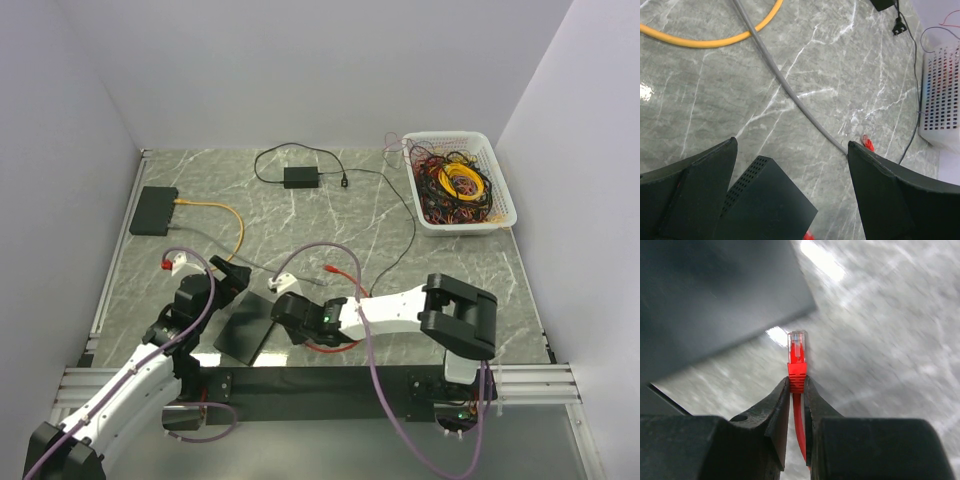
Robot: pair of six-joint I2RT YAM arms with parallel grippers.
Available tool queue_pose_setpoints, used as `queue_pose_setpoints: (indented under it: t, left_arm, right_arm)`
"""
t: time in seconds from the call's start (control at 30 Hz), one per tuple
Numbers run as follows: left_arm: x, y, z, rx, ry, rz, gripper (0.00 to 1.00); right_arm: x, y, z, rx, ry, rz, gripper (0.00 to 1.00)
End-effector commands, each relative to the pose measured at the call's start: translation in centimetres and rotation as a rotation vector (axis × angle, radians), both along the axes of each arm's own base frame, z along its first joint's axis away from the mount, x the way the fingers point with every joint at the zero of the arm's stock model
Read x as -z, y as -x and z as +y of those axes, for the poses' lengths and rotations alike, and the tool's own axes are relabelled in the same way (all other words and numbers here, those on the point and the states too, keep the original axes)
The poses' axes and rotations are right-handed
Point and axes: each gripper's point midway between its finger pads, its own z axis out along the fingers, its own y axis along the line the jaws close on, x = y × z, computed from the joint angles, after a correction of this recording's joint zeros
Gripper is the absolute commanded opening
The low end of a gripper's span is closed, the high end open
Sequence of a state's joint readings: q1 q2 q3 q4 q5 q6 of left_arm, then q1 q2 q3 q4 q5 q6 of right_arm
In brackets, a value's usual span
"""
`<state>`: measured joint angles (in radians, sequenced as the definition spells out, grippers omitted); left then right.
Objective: Insert the plug into the switch port
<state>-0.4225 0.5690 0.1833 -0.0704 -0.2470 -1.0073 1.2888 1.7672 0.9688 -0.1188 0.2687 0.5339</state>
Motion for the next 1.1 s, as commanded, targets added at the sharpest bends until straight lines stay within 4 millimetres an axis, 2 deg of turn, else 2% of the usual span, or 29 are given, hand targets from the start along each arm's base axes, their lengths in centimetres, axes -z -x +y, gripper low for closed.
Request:
queue_pose_setpoints:
  t: [0.0,0.1,0.2,0.33,0.6,0.9,1.07]
  left_arm:
    - [0.4,-0.1,-0.3,0.013,-0.004,0.006,0.98]
    - [1.3,-0.2,-0.1,-0.008,-0.01,0.054,0.98]
    - [2.2,-0.2,-0.8,0.015,0.001,0.09,0.98]
    - [2.8,-0.3,-1.9,0.055,0.043,0.085,0.97]
    - [3.2,0.3,-2.1,0.076,0.056,0.077,0.97]
    - [4.1,0.8,-2.4,0.109,0.041,0.095,0.96]
    - [3.9,0.6,-2.9,0.127,0.049,0.086,0.96]
  right_arm:
    - [-0.6,-0.6,-2.5,0.054,0.002,-0.031,0.0]
    - [-1.2,-0.4,-3.3,0.06,-0.015,-0.035,0.0]
    - [-1.3,0.0,-3.9,0.051,-0.023,-0.029,0.0]
    - [-1.6,0.0,-3.5,0.034,-0.031,-0.035,0.0]
    - [-2.9,-0.4,-1.3,-0.02,-0.063,-0.052,0.0]
    - [-3.2,-0.7,0.8,-0.059,-0.069,-0.063,0.0]
    - [-2.7,-0.5,1.4,-0.073,-0.068,-0.047,0.0]
